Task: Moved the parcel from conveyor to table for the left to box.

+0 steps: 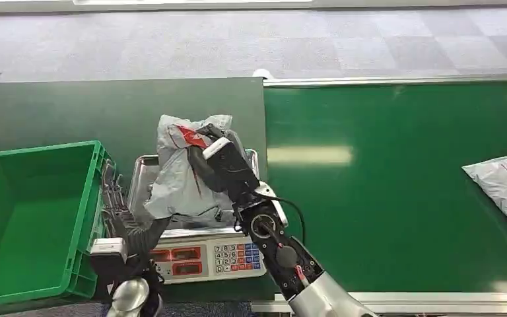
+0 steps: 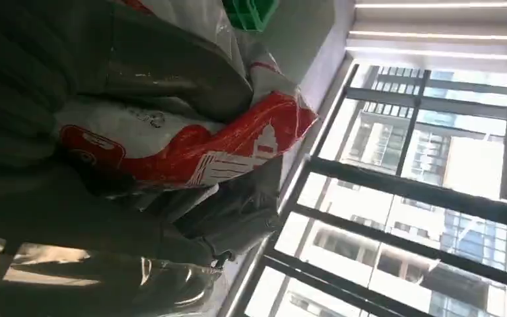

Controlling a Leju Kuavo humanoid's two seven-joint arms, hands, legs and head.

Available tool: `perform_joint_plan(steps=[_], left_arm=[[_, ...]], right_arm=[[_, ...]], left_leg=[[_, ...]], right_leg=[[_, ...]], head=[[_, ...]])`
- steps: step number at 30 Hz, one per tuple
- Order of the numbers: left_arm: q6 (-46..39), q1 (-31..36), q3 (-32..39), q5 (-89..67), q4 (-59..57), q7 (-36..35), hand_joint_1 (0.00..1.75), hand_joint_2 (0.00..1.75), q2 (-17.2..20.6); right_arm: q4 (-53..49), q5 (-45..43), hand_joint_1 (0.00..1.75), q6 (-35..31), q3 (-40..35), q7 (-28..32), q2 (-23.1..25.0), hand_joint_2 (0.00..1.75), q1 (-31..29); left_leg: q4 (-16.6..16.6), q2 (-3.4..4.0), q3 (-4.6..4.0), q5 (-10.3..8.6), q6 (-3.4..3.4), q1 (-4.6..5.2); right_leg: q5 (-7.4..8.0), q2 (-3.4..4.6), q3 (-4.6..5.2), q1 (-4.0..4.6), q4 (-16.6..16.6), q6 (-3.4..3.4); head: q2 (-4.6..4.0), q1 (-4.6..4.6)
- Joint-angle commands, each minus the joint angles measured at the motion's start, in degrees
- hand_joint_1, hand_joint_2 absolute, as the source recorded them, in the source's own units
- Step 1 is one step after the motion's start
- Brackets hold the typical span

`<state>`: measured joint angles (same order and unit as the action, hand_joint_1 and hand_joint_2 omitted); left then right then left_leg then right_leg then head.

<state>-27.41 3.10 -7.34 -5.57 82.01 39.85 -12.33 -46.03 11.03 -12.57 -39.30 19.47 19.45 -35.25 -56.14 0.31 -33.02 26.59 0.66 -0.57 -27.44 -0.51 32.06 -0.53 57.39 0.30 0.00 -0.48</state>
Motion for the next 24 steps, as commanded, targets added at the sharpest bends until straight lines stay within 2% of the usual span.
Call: perform_joint_plan(steps=[1,7,14,18,21,24], left_arm=[[-2.5,-4.4,6.5,-0.6,9.7,0.2,0.00,1.75,1.8],[-3.1,-5.9,6.6,-1.0,13.1,0.2,0.00,1.75,1.3],[-0.1,-5.3,6.5,-2.4,11.6,0.2,0.00,1.75,0.5],[-0.1,-5.3,6.5,-2.4,11.6,0.2,0.00,1.75,0.5],[0.0,-5.3,5.3,-4.4,11.0,0.2,0.00,1.75,0.3],[1.1,-4.2,4.7,-7.5,8.1,0.2,0.00,1.75,-0.7]], right_arm=[[10.0,-2.2,0.00,-2.7,-5.6,0.3,0.5,1.75,-4.1],[8.7,-1.5,0.00,-4.5,-3.4,0.9,0.5,1.75,-3.2],[6.4,4.7,0.00,-6.4,-0.5,-0.2,0.5,1.75,-1.7],[6.4,4.7,0.00,-6.4,-0.5,-0.2,0.5,1.75,-1.7],[2.0,10.9,0.00,-7.7,2.4,-1.5,0.5,1.75,0.9],[-8.0,18.7,0.00,-4.5,9.6,-2.5,0.4,1.75,7.0]], left_leg=[[0.0,0.19,0.10,0.06,0.02,-0.05],[0.0,0.10,0.06,0.04,-0.02,-0.03],[0.0,0.02,0.05,0.00,-0.01,-0.01],[0.0,0.01,0.05,0.01,0.00,-0.02],[0.0,-0.02,0.06,0.00,-0.01,-0.01],[0.1,-0.16,0.11,-0.01,-0.03,-0.04]], right_leg=[[0.01,0.24,-0.03,0.05,0.0,-0.05],[0.00,0.15,0.00,0.04,0.0,-0.02],[0.00,0.06,-0.01,0.01,0.0,-0.02],[0.00,0.04,-0.02,0.01,0.0,-0.02],[-0.01,0.00,-0.03,0.01,0.0,-0.02],[-0.02,-0.10,-0.13,0.04,-0.1,-0.02]], head=[[0.00,0.00],[0.00,0.02],[0.00,0.00],[0.00,0.02],[0.00,0.00],[0.00,0.02]])
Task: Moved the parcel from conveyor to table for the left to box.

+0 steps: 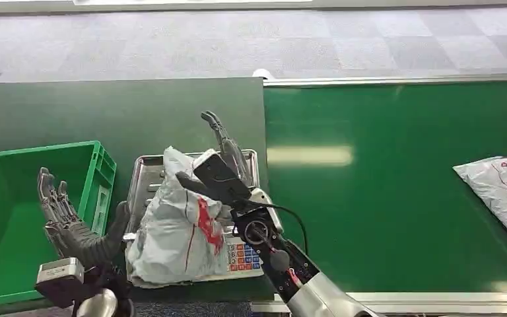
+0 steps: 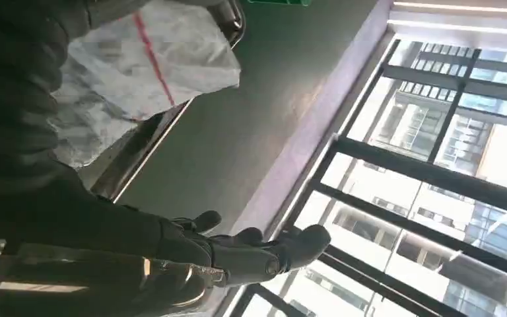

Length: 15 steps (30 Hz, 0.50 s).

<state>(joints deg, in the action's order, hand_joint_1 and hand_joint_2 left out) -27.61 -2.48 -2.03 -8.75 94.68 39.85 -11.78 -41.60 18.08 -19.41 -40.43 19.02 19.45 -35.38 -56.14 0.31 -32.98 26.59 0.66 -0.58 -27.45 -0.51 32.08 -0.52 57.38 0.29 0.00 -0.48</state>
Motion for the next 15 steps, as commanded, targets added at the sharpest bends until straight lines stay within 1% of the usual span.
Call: perform_joint_plan(steps=[1,2,5,7,8,9,10,12,13,15], left_arm=[[-1.4,-2.3,1.0,-3.9,0.0,0.2,0.00,1.75,-1.0],[1.2,-3.8,2.2,-4.4,1.3,0.2,0.00,1.75,-1.3],[3.1,-3.8,2.1,-6.1,1.9,0.2,0.00,1.75,-2.2],[3.1,-3.8,2.1,-6.1,1.9,0.2,0.00,1.75,-2.2],[3.4,-3.2,1.6,-6.8,1.0,0.2,0.00,1.75,-2.2],[4.9,-2.7,0.8,-8.8,-0.4,0.2,0.00,1.75,-2.1],[6.0,-2.3,0.3,-11.0,-1.6,0.2,0.00,1.75,-2.1],[7.5,-1.7,0.2,-17.5,-4.4,0.2,0.00,1.75,-3.3],[9.4,-1.6,-0.3,-20.6,-5.6,-0.8,0.00,1.75,-3.2],[10.6,-0.9,-0.6,-23.5,-7.8,-3.0,0.00,1.75,-3.5]], right_arm=[[-13.1,10.5,0.00,6.3,8.9,-0.7,0.5,1.75,6.6],[-12.9,9.8,0.00,4.1,7.8,-1.4,0.5,1.75,6.4],[-14.0,10.2,0.00,2.4,10.0,-0.2,0.3,1.75,7.5],[-14.0,10.2,0.00,2.4,10.0,-0.2,0.3,1.75,7.5],[-14.9,11.2,0.00,2.9,12.1,0.8,0.5,1.75,8.4],[-17.0,11.1,0.00,1.2,14.5,2.7,0.5,1.75,9.8],[-18.9,11.7,0.00,1.5,16.6,3.8,0.5,1.75,10.9],[-24.7,10.8,0.00,1.7,21.6,7.5,0.3,1.75,14.1],[-27.1,9.6,0.00,1.2,23.9,9.2,0.5,1.75,15.5],[-29.8,8.4,0.00,1.8,27.0,10.3,0.2,1.75,17.4]], left_leg=[[0.1,-0.19,0.07,-0.02,-0.03,-0.02],[0.0,-0.02,0.04,0.03,-0.03,0.00],[0.0,0.26,0.09,0.09,-0.02,-0.01],[0.0,-0.06,0.00,0.02,0.00,-0.02],[0.0,-0.05,-0.01,0.02,0.00,0.00],[0.0,-0.03,0.05,0.03,0.00,-0.03],[0.0,-0.08,0.03,0.00,0.00,-0.02],[0.1,-0.16,0.06,-0.02,-0.01,-0.02],[0.1,-0.31,0.03,-0.03,-0.02,0.00],[0.1,-0.27,0.07,-0.02,-0.04,0.03]], right_leg=[[-0.02,-0.14,-0.14,0.03,-0.1,-0.01],[-0.02,0.02,-0.05,0.01,0.0,0.00],[0.01,0.30,-0.06,0.02,-0.1,-0.01],[-0.02,-0.01,-0.04,0.02,-0.1,-0.01],[-0.02,-0.02,0.00,0.00,0.0,0.00],[-0.02,0.00,-0.07,0.03,-0.1,-0.01],[-0.01,-0.04,-0.08,0.02,-0.1,-0.01],[-0.01,-0.11,-0.11,0.02,-0.1,-0.01],[-0.04,-0.26,-0.12,0.00,-0.1,0.00],[-0.04,-0.25,-0.13,-0.03,-0.1,0.02]], head=[[0.00,-0.02],[0.00,0.02],[0.00,-0.02],[0.00,0.00],[0.00,0.02],[0.00,0.00],[0.00,0.04],[0.00,-0.02],[0.00,0.02],[0.00,0.00]])
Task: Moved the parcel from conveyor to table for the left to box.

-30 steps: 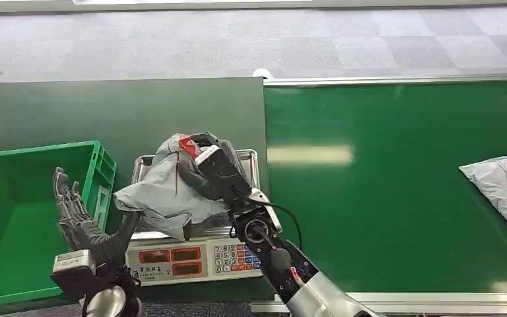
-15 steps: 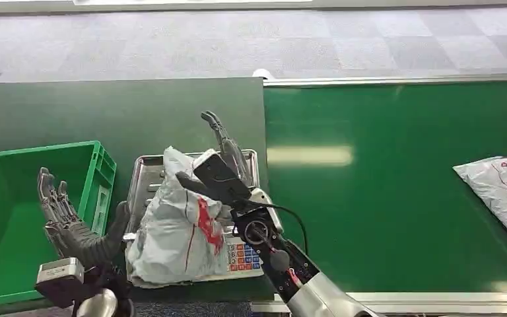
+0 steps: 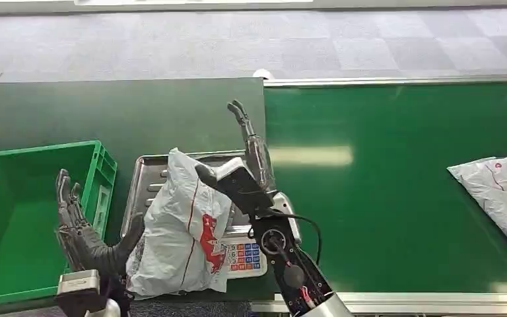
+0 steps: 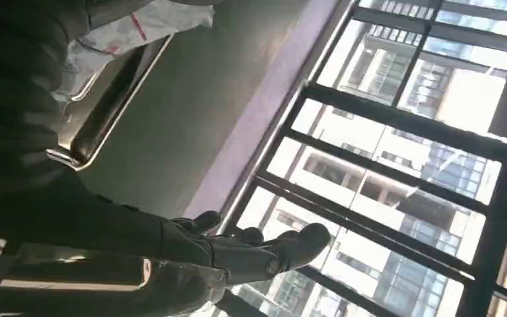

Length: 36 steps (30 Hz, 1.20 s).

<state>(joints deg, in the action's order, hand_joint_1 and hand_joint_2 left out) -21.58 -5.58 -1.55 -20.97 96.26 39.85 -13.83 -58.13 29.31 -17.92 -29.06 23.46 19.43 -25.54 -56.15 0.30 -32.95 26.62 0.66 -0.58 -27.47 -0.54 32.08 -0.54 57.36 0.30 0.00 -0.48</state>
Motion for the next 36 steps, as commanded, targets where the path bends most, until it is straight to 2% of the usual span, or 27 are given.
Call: perform_joint_plan(steps=[1,5,7,9,12,18,23,24,25,26,28,33,36], left_arm=[[5.1,2.8,-1.7,-13.9,-11.0,-5.7,0.00,1.75,-0.9],[5.4,7.6,-1.5,-20.0,-20.8,-13.9,0.00,1.75,-0.8],[5.5,8.4,-1.4,-20.2,-22.0,-14.0,0.00,1.75,-0.9],[5.2,9.9,-1.1,-24.0,-24.9,-18.4,0.00,1.75,-1.2],[2.5,12.0,-0.6,-29.6,-28.7,-22.6,0.00,1.75,-1.7],[1.6,11.9,2.5,-35.4,-28.8,-27.2,0.00,1.75,-2.3],[1.6,11.7,2.7,-35.3,-28.8,-27.1,0.02,1.75,-2.2],[2.3,11.6,3.2,-35.7,-28.8,-27.2,0.37,1.75,-2.5],[2.6,11.6,3.4,-36.0,-28.8,-27.3,1.43,1.75,-2.5],[2.5,11.4,3.5,-35.9,-28.9,-27.2,1.59,1.75,-2.5],[2.8,11.2,4.0,-35.2,-28.8,-26.8,1.68,1.75,-2.5],[1.8,10.1,4.7,-33.3,-26.6,-24.6,1.66,1.75,-2.7],[1.4,9.3,5.2,-29.6,-23.7,-21.4,1.73,1.75,-3.2]], right_arm=[[-13.9,-3.4,0.00,0.2,17.0,6.3,0.4,1.75,8.1],[-15.1,-3.3,0.00,1.0,17.4,7.9,0.6,1.75,9.4],[-15.4,-3.2,0.00,0.9,16.8,7.9,0.6,1.75,9.7],[-16.2,-3.1,0.00,0.8,16.1,8.0,0.6,1.75,10.3],[-18.1,-2.8,0.00,0.5,15.0,8.2,0.6,1.75,11.3],[-18.3,-3.9,0.00,0.6,14.7,8.8,0.6,1.75,11.3],[-18.2,-3.9,0.00,0.6,14.7,8.9,0.6,1.75,11.3],[-17.8,-4.1,0.00,0.7,14.8,9.0,0.6,1.75,11.2],[-17.7,-4.2,0.00,0.8,14.8,9.1,0.6,1.75,11.3],[-17.6,-4.2,0.00,0.8,14.8,9.1,0.6,1.75,11.4],[-16.9,-4.3,0.00,1.0,14.9,9.3,0.6,1.75,11.3],[-15.2,-4.6,0.00,1.3,15.0,9.4,0.6,1.75,10.4],[-14.1,-4.7,0.00,1.5,15.6,9.4,0.6,1.75,9.8]], left_leg=[[0.1,-0.32,0.08,-0.07,-0.05,0.00],[0.2,-0.35,0.18,-0.09,-0.01,0.04],[0.2,-0.35,0.20,-0.10,0.00,0.03],[0.1,-0.11,0.14,-0.04,0.00,0.03],[0.1,-0.15,0.17,-0.04,-0.01,0.03],[0.2,-0.12,0.29,-0.05,-0.02,-0.02],[0.1,0.01,0.18,-0.02,0.00,0.03],[0.1,0.01,0.22,-0.01,-0.01,0.05],[0.1,0.03,0.27,-0.05,0.00,0.02],[0.1,-0.02,0.31,-0.03,0.00,0.03],[0.1,0.04,0.32,-0.06,-0.01,0.01],[0.1,0.06,0.43,-0.03,-0.02,0.02],[0.1,0.07,0.44,-0.01,-0.03,0.03]], right_leg=[[-0.01,-0.27,-0.22,0.01,-0.2,0.01],[-0.01,-0.29,-0.29,-0.06,-0.2,-0.01],[0.00,-0.26,-0.30,-0.05,-0.2,-0.03],[0.02,-0.07,-0.16,-0.05,-0.1,-0.03],[0.01,-0.08,-0.18,-0.04,-0.1,-0.02],[0.05,-0.02,-0.36,0.01,-0.3,-0.02],[0.05,0.09,-0.24,-0.03,-0.1,-0.02],[0.03,0.07,-0.26,-0.06,0.0,-0.01],[0.08,0.11,-0.30,-0.03,-0.1,-0.04],[0.04,0.06,-0.34,-0.04,-0.1,-0.02],[0.10,0.14,-0.33,-0.02,-0.1,-0.04],[0.06,0.14,-0.46,-0.03,-0.1,-0.02],[0.05,0.14,-0.49,-0.03,-0.1,-0.01]], head=[[0.00,0.04],[0.00,0.02],[0.00,0.04],[0.00,0.00],[0.00,0.02],[0.00,0.02],[0.00,0.02],[0.00,0.00],[0.00,0.02],[0.00,0.02],[0.00,0.02],[0.00,0.00],[0.00,0.02]])
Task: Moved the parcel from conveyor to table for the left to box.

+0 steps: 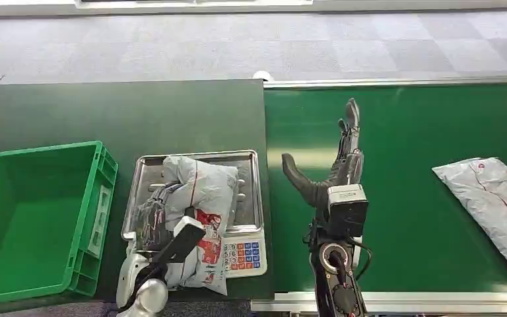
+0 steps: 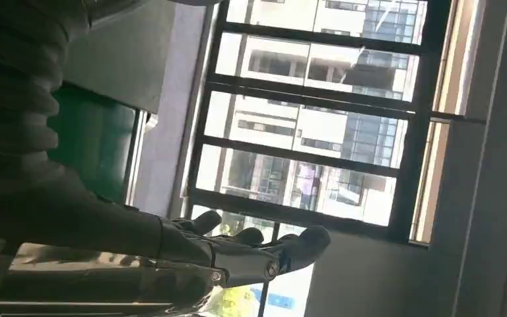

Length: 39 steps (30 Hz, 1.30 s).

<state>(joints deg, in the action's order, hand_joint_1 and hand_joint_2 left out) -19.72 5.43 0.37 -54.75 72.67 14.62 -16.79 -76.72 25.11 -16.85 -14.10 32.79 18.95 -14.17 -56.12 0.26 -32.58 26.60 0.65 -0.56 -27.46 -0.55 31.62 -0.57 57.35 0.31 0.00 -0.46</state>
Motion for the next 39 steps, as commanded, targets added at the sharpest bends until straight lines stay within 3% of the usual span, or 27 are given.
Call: perform_joint_plan(steps=[1,6,10,12,39], left_arm=[[-0.3,-1.9,3.3,5.3,0.6,4.6,1.73,1.75,-0.3],[-0.7,-2.2,3.2,6.2,1.5,5.7,1.71,1.75,-0.3],[-5.8,-5.8,-1.6,11.0,10.6,21.6,1.71,1.75,-0.3],[-9.6,-9.0,-7.8,10.9,18.8,25.4,1.68,1.75,0.5],[-10.7,-10.0,-9.5,10.8,20.3,25.3,1.71,1.75,1.1]], right_arm=[[4.7,-0.6,0.00,0.4,0.8,0.2,1.1,1.75,-1.6],[4.7,-0.7,0.00,0.4,0.9,0.2,1.1,1.75,-1.5],[6.7,-1.3,0.00,0.8,1.9,0.5,1.1,1.75,-2.0],[10.6,-2.8,0.00,1.5,3.2,0.9,1.1,1.75,-3.6],[12.2,-3.5,0.00,1.8,3.6,1.8,1.1,1.75,-4.3]], left_leg=[[0.1,0.15,0.05,-0.01,-0.02,-0.02],[0.1,0.14,0.04,-0.01,-0.01,-0.02],[0.1,0.15,0.02,0.01,-0.01,-0.02],[0.0,0.19,-0.03,0.05,-0.02,-0.06],[0.0,0.10,-0.30,0.02,-0.01,0.00]], right_leg=[[0.08,0.19,-0.02,0.03,-0.1,-0.02],[0.06,0.18,-0.01,0.02,-0.1,-0.03],[0.05,0.20,0.02,0.02,-0.1,-0.04],[0.04,0.25,0.09,0.06,-0.1,-0.02],[0.02,0.14,0.35,0.01,0.0,-0.02]], head=[[0.00,0.00],[0.00,0.00],[0.00,0.00],[0.00,-0.02],[0.00,0.00]])
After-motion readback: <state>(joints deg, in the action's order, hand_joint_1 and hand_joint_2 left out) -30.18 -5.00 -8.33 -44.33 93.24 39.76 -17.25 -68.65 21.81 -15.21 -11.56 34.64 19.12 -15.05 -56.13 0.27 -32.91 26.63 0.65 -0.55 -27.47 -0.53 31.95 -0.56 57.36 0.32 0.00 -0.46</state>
